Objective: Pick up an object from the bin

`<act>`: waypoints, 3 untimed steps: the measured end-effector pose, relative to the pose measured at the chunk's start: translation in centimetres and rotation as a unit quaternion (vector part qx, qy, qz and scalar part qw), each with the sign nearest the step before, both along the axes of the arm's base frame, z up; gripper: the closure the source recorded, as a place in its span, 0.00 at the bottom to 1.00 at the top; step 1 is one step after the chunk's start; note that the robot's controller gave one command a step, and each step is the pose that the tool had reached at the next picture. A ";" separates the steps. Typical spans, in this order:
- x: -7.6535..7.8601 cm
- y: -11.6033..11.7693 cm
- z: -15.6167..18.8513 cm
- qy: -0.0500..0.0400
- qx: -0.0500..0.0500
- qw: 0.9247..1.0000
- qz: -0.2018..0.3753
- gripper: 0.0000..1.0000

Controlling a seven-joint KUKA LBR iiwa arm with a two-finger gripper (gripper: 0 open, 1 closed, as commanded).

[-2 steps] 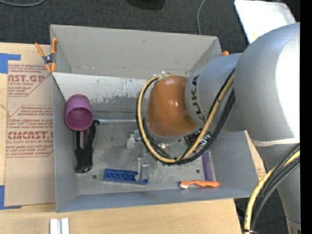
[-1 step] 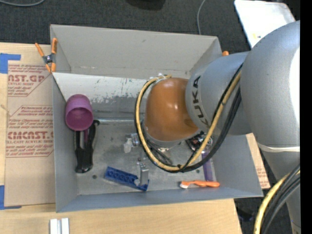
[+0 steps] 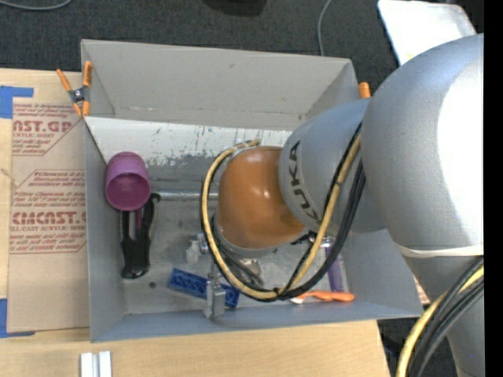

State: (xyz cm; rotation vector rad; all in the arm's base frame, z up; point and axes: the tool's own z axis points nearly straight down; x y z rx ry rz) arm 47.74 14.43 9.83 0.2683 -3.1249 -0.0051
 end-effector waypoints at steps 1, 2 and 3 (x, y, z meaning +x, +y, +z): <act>0.6 -0.3 -2.7 -0.014 0.001 1.000 0.023 0.00; 0.4 -1.2 -2.8 -0.005 0.001 1.000 -0.030 1.00; 0.4 -1.2 -2.8 -0.005 0.001 1.000 -0.030 1.00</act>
Offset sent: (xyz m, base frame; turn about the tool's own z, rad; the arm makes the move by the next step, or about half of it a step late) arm 0.0038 -0.0125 -0.0283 0.0601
